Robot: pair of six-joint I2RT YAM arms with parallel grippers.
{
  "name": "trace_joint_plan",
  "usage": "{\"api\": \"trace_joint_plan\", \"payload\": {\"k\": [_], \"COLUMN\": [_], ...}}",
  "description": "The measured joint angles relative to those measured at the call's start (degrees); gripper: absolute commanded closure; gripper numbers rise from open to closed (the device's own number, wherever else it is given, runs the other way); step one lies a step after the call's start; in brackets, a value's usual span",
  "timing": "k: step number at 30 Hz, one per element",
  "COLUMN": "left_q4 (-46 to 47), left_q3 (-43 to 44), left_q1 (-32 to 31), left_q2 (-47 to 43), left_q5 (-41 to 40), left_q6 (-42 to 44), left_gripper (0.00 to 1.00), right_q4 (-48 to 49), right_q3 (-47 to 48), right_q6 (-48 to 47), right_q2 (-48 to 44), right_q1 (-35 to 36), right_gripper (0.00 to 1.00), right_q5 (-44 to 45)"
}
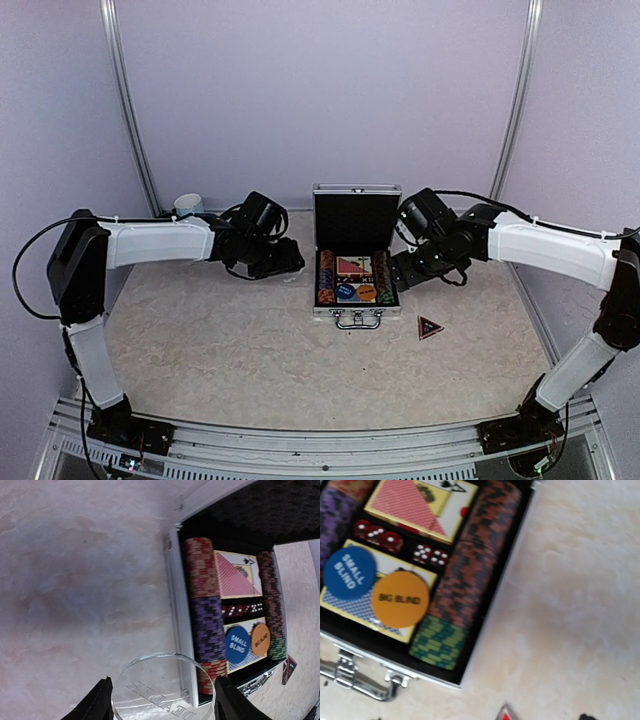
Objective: Pack up texas hold em set
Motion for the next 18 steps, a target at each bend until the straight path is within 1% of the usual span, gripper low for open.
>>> {"api": "trace_joint_plan", "payload": {"k": [4,8,13,18], "left_q4": [1.42,4.26,7.41,8.90], "left_q3": [8.85,15.96,19.78,26.69], "left_q1": [-1.99,-2.89,-3.17,-3.21], "left_q2": [6.23,11.76,16.76,23.17], "left_q5": [2.36,5.42,8.57,10.12], "left_q6": [2.45,5.16,7.63,9.68], "left_gripper": [0.54,0.53,0.53,0.53], "right_q4": [-0.20,-0.46,-0.74,-1.42], "right_q3": [-1.60,-2.91,-4.33,-4.87], "right_q6": [1.22,2.10,3.13,3.82], "right_q2": [-2.01,-3.61,-4.48,-4.72], "right_q1": [-0.66,-0.85,-0.94,-1.03], "right_gripper": [0.16,0.16,0.16,0.16], "right_q5": [0.17,0.24,0.55,0.76]}}
